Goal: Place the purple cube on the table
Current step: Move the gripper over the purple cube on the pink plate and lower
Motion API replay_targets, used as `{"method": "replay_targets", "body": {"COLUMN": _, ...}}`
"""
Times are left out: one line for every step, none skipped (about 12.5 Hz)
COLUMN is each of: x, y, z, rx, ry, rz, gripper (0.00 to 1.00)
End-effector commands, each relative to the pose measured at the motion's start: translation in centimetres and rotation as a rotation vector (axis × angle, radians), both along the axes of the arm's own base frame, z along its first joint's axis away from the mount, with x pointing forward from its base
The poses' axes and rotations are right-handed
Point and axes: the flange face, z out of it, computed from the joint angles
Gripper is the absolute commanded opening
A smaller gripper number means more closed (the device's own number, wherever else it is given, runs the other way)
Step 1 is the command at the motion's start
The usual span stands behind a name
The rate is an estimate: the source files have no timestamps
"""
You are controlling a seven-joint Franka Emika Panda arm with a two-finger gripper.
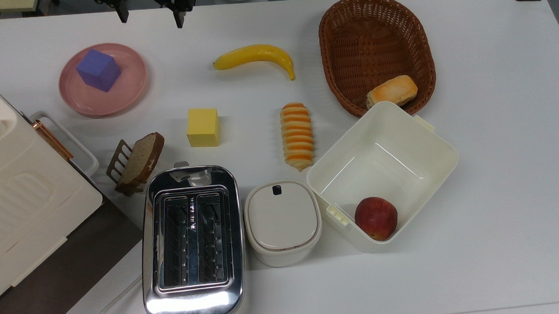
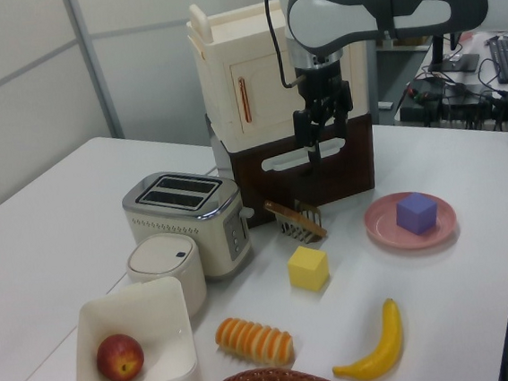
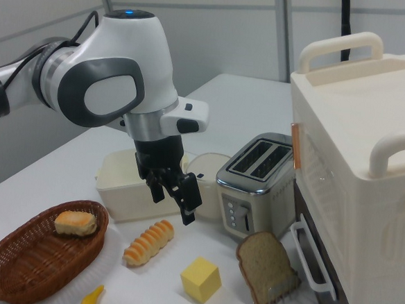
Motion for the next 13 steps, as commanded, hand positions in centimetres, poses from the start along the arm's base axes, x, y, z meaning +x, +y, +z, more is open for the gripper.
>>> {"method": "replay_targets", "body": {"x": -0.6, "y": 0.0, "z": 0.2, "rx": -0.012, "ry": 0.023, "rz": 0.006, "gripper": 1.0}}
{"method": "replay_targets", "body": {"x": -0.8, "y": -0.6, "z": -0.4, "rx": -0.008, "ry": 0.032, "rz": -0.008, "gripper": 1.0}}
{"method": "replay_targets", "body": {"x": -1.0, "y": -1.4, "z": -0.8, "rx": -0.005, "ry": 0.038, "rz": -0.026, "gripper": 1.0}}
{"method": "replay_targets", "body": {"x": -1.4, "y": -2.5, "z": -1.0, "rx": -0.003, "ry": 0.042, "rz": -0.078, "gripper": 1.0}}
{"method": "replay_targets", "body": {"x": -2.3, "y": -3.6, "z": -1.8, "rx": 0.0, "ry": 0.056, "rz": -0.172, "gripper": 1.0}}
{"method": "replay_targets", "body": {"x": -3.3, "y": -5.1, "z": -2.0, "rx": -0.004, "ry": 0.048, "rz": -0.254, "gripper": 1.0}}
{"method": "replay_targets", "body": {"x": -4.7, "y": -6.8, "z": -2.0, "rx": -0.004, "ry": 0.042, "rz": -0.29, "gripper": 1.0}}
{"method": "replay_targets", "body": {"x": -5.9, "y": -9.5, "z": -2.1, "rx": -0.006, "ry": 0.009, "rz": -0.341, "gripper": 1.0}}
{"method": "replay_targets", "body": {"x": -6.5, "y": -11.3, "z": -2.6, "rx": -0.013, "ry": -0.023, "rz": -0.373, "gripper": 1.0}}
{"method": "replay_targets", "body": {"x": -6.8, "y": -12.5, "z": -3.6, "rx": -0.023, "ry": -0.042, "rz": -0.392, "gripper": 1.0}}
{"method": "replay_targets", "body": {"x": -7.1, "y": -13.4, "z": -5.5, "rx": -0.034, "ry": -0.05, "rz": -0.405, "gripper": 1.0}}
{"method": "replay_targets", "body": {"x": -7.3, "y": -13.9, "z": -7.1, "rx": -0.052, "ry": -0.063, "rz": -0.404, "gripper": 1.0}}
{"method": "replay_targets", "body": {"x": -7.4, "y": -14.2, "z": -9.6, "rx": -0.092, "ry": -0.073, "rz": -0.387, "gripper": 1.0}}
